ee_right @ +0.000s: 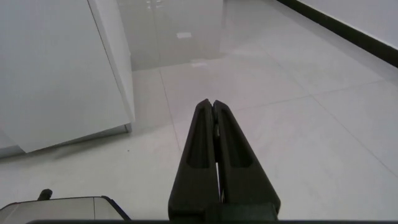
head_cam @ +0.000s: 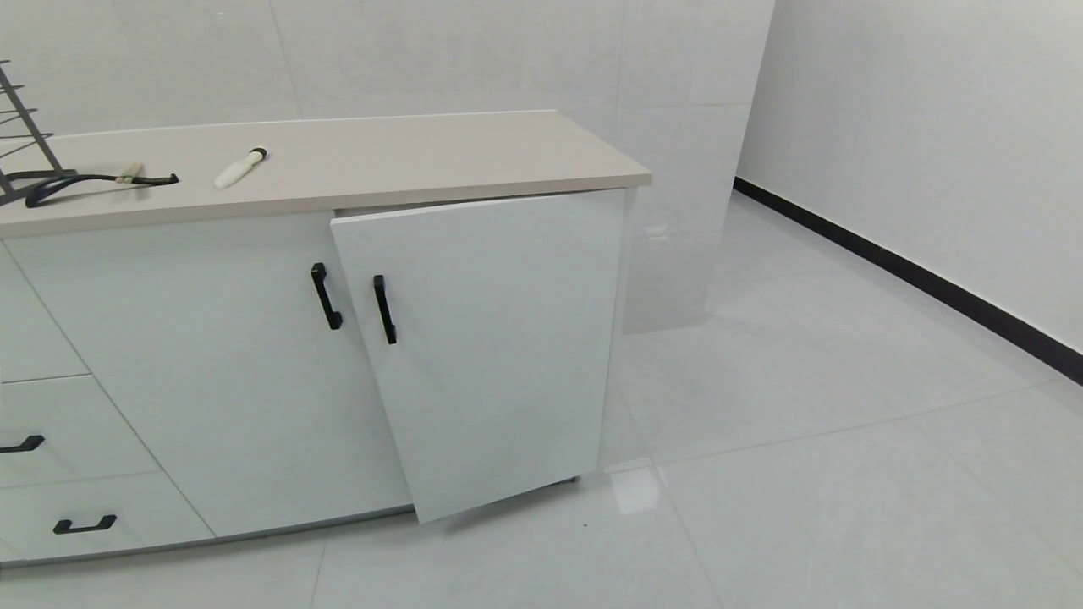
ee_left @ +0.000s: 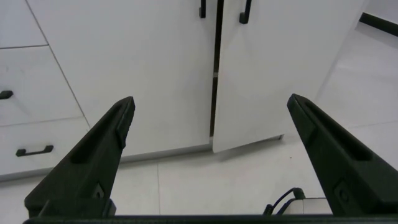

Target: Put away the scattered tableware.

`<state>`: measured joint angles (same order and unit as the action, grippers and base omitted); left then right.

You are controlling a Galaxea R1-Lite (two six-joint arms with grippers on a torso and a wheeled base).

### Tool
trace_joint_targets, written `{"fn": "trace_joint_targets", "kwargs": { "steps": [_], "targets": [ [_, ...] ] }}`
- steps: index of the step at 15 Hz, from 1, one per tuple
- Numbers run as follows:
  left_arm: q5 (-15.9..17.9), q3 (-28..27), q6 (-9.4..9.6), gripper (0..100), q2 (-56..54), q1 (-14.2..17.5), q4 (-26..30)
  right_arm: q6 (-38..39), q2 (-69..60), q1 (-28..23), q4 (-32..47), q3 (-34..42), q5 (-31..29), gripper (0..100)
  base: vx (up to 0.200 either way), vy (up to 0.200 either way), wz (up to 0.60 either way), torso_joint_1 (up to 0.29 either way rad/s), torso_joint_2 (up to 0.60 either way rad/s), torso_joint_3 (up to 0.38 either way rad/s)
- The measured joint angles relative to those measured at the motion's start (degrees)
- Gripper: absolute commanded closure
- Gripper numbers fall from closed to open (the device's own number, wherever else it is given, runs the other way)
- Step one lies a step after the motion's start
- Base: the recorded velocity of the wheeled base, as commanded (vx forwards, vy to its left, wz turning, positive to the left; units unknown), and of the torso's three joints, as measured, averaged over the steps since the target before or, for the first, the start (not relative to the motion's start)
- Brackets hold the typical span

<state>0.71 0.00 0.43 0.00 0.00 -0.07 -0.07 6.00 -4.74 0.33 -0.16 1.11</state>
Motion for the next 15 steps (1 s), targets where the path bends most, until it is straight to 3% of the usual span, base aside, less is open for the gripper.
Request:
{"fn": "trace_joint_targets", "kwargs": {
  "steps": [9, 15],
  "targets": [
    [-0.02, 0.00, 0.04, 0, 0.00, 0.00, 0.00, -0.02, 0.01, -0.10, -0.06, 0.00, -0.07, 100, 0.000, 0.022, 0.60, 0.002, 0.00, 0.002],
    [0.02, 0.00, 0.01, 0, 0.00, 0.00, 0.02, 0.00, 0.06, -0.10, -0.06, -0.05, -0.07, 100, 0.000, 0.167, 0.00, 0.004, 0.00, 0.002]
  ]
}}
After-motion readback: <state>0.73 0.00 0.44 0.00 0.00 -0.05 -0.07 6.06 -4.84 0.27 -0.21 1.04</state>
